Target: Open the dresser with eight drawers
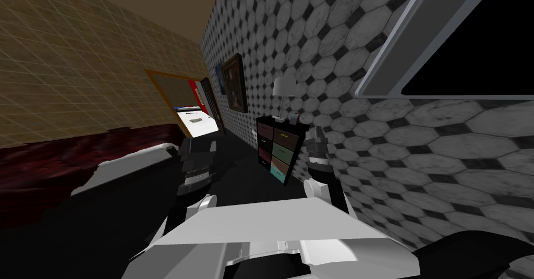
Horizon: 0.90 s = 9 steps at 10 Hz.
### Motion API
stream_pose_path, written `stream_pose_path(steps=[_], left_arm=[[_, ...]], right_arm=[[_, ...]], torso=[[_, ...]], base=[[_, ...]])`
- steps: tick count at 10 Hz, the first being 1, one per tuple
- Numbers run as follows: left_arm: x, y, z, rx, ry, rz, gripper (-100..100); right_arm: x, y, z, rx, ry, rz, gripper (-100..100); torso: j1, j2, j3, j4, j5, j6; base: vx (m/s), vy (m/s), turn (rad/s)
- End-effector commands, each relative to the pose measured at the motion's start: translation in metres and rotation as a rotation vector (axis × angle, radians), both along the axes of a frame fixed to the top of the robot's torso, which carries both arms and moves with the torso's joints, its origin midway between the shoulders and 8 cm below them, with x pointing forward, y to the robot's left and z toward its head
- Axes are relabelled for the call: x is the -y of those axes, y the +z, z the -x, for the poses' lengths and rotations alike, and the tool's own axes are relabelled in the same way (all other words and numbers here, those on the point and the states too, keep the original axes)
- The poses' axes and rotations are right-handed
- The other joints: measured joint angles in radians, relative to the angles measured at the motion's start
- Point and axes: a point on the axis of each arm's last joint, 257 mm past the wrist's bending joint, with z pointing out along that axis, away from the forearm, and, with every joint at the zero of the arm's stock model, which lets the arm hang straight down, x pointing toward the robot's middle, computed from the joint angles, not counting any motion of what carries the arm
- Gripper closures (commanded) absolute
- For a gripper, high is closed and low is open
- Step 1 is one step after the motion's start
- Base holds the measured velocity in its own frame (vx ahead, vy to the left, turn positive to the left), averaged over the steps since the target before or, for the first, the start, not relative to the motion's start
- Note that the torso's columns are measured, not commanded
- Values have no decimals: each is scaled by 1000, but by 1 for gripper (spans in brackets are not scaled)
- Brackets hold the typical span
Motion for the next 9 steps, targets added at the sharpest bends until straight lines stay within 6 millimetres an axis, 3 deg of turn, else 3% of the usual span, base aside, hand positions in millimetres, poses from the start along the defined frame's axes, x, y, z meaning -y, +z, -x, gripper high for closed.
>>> stream_pose_path(steps=[1, 9], left_arm=[[0, 0, 0, 0, 0, 0, 0], [0, 0, 0, 0, 0, 0, 0]], right_arm=[[0, 0, 0, 0, 0, 0, 0], [0, 0, 0, 0, 0, 0, 0]], torso=[[0, 40, -82, 41, 0, 0], [0, 618, -1234, 617, 0, 0]], base=[[0, 0, 0], [0, 0, 0]])
